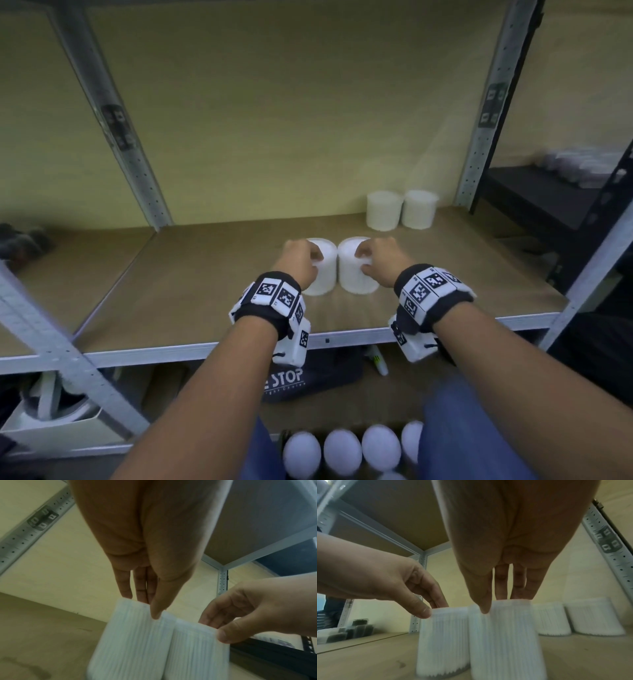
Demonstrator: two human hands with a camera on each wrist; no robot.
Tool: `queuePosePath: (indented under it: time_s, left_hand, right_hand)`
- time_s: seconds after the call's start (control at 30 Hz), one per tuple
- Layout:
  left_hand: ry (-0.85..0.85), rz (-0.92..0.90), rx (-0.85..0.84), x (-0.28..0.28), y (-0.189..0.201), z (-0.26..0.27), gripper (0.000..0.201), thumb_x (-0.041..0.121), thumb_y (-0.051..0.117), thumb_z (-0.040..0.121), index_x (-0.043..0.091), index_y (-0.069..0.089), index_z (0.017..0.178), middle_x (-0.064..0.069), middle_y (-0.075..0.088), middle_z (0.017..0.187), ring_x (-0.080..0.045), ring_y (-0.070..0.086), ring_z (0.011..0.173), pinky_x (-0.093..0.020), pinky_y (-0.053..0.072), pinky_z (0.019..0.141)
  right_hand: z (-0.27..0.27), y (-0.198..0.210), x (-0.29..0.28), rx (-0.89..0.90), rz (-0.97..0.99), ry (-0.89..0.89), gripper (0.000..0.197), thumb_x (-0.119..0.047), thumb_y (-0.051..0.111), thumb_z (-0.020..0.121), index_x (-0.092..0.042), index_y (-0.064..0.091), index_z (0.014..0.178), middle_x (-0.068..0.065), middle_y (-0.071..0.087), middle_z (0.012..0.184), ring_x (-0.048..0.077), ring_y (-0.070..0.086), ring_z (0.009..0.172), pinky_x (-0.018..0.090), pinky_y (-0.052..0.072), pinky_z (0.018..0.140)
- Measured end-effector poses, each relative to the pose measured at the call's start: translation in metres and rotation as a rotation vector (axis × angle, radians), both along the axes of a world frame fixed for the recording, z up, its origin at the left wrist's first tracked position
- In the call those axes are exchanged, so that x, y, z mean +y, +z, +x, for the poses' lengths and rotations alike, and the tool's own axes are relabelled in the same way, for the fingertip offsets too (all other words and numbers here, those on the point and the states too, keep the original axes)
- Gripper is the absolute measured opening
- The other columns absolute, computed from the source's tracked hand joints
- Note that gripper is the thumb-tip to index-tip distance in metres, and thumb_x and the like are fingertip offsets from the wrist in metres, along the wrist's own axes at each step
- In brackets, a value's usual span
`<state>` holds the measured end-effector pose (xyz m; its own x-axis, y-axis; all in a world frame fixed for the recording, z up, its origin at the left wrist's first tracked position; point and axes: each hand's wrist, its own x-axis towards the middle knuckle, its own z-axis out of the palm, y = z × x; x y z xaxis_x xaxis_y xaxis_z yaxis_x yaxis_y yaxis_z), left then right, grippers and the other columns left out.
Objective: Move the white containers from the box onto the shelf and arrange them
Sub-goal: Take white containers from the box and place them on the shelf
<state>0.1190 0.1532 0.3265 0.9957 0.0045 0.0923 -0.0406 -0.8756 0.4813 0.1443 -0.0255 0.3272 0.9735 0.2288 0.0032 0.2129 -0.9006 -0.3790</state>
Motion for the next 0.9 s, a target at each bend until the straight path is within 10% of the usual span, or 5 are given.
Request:
queuePosePath:
  time_s: [0.9]
  left_hand:
    - [0.007, -0.021, -0.090, 0.020, -0.012, 0.187, 0.031, 0.000, 0.055, 0.088, 0.007, 0.068, 0.116, -0.012, 0.063, 0.126, -0.026, 0.059, 0.118, -0.032, 0.045, 0.105]
  right_hand:
    - [0.182, -0.009, 0.028, -0.094, -0.104, 0.012, 0.036, 0.000, 0.045, 0.090, -0.011, 0.056, 0.122, 0.014, 0.060, 0.121, 0.029, 0.056, 0.111, 0.035, 0.050, 0.091]
